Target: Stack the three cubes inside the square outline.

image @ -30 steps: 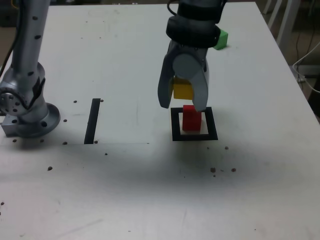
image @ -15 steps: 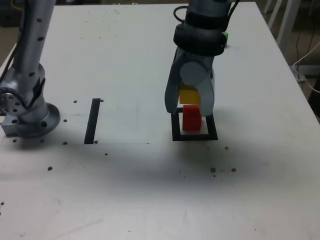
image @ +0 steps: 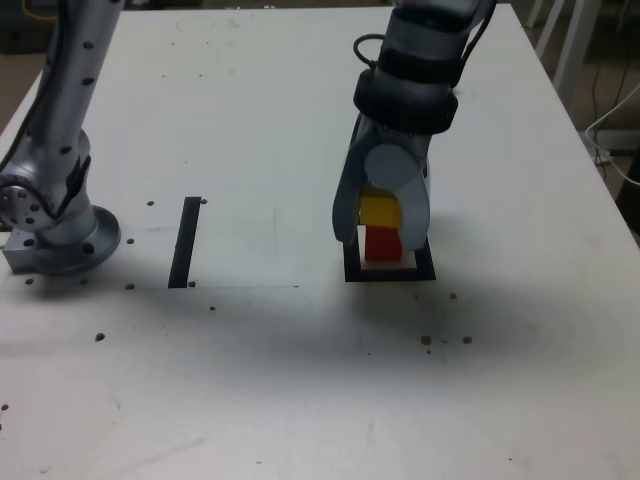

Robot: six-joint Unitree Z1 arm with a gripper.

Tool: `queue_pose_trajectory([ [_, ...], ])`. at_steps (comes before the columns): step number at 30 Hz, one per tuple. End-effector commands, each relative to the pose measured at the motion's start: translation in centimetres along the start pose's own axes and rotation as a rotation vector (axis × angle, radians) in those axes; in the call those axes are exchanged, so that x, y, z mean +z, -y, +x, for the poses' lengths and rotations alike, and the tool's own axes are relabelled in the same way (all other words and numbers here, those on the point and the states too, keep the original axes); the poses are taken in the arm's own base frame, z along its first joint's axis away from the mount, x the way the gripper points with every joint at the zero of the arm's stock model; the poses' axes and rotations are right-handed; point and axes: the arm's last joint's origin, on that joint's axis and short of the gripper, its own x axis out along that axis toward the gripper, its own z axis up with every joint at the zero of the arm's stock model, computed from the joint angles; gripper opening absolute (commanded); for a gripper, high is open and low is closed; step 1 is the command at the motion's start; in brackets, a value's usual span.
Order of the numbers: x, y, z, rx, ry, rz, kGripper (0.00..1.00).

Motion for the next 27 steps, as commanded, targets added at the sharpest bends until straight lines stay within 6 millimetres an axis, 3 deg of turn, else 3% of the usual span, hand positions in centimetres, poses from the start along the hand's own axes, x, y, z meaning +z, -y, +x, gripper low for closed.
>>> queue_pose_trajectory([
  [1, 0.2, 0.0, 0.4, -0.004, -0.005, 0.005, 0.28],
  [13, 0.6, -0.1, 1.2, -0.009, 0.003, 0.017, 0.29],
  [16, 0.6, -0.2, 1.2, -0.007, 0.008, 0.024, 0.43],
  [21, 0.6, -0.5, 1.5, -0.01, 0.007, 0.032, 0.84],
  [24, 0.5, -0.7, 1.8, -0.012, 0.003, 0.031, 0.95],
  [27, 0.4, -0.9, 1.9, -0.012, -0.002, 0.029, 0.97],
])
